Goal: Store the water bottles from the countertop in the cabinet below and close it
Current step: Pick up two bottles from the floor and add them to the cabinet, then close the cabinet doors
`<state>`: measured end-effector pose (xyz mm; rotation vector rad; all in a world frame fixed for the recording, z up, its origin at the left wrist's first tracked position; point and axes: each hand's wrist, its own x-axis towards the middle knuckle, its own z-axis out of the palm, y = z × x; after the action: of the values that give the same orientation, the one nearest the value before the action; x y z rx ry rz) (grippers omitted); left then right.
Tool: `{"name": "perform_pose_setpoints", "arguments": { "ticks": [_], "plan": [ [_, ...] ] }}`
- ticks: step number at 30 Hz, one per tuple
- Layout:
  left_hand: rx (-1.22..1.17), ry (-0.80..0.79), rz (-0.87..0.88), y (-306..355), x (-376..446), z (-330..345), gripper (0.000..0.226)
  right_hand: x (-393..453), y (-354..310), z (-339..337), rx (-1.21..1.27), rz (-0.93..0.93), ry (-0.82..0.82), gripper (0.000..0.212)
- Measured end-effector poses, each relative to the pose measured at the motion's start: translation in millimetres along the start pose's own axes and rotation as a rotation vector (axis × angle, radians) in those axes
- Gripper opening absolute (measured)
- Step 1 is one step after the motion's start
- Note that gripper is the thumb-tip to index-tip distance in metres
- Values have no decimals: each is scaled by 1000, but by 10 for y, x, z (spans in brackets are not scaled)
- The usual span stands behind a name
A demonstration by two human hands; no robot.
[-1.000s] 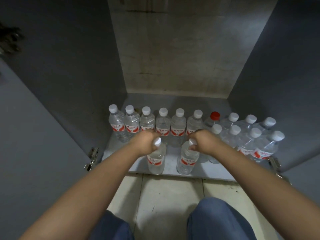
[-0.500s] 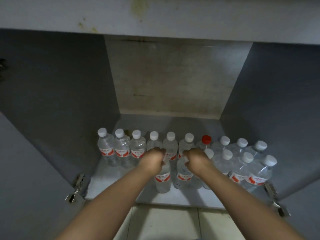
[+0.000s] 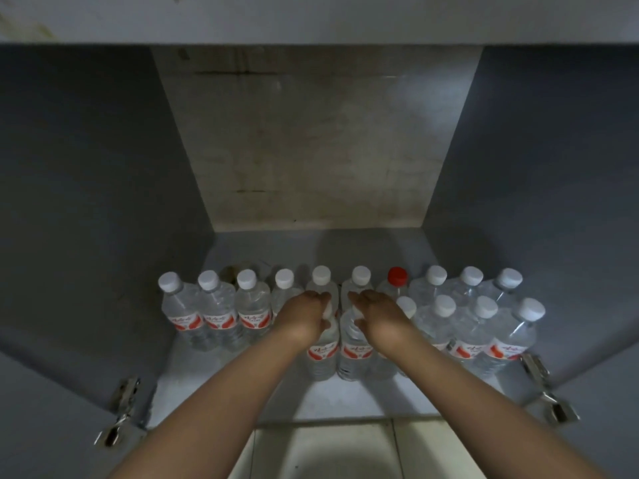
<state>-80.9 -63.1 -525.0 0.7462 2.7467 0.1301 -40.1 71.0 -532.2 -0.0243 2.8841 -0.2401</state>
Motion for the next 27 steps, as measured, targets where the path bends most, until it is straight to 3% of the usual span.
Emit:
{"name": "perform_pose_setpoints", "arguments": {
  "ticks": [5, 7, 11, 14, 16, 20, 23, 27],
  "plan": [
    [-67, 9, 60, -89, -62, 52, 63, -40, 29, 77, 19, -15, 74, 58],
    [-14, 37, 34, -159, -113, 87, 59, -80, 12, 69, 15, -17, 98, 58],
    [88, 257, 18, -197, -290, -68, 47, -170, -62, -79, -1, -84, 230, 50],
    [180, 272, -33, -193, -500, -295, 36, -361, -174, -353, -53, -95, 184, 45],
    [140, 209, -87, -81, -738, -502, 27, -568, -319, -630, 32, -79, 122, 44],
    [62, -8, -137, 169, -1263, -808, 52, -1133, -497, -1051, 66, 7, 143, 45],
    [40, -70, -184, 385, -1694, -1091, 53, -1611, -522, -1299, 27, 66, -52, 50],
    [25, -161, -179, 766, -2253, -1462, 48, -2281, -517, -1697, 76, 68, -41, 47]
  ]
}}
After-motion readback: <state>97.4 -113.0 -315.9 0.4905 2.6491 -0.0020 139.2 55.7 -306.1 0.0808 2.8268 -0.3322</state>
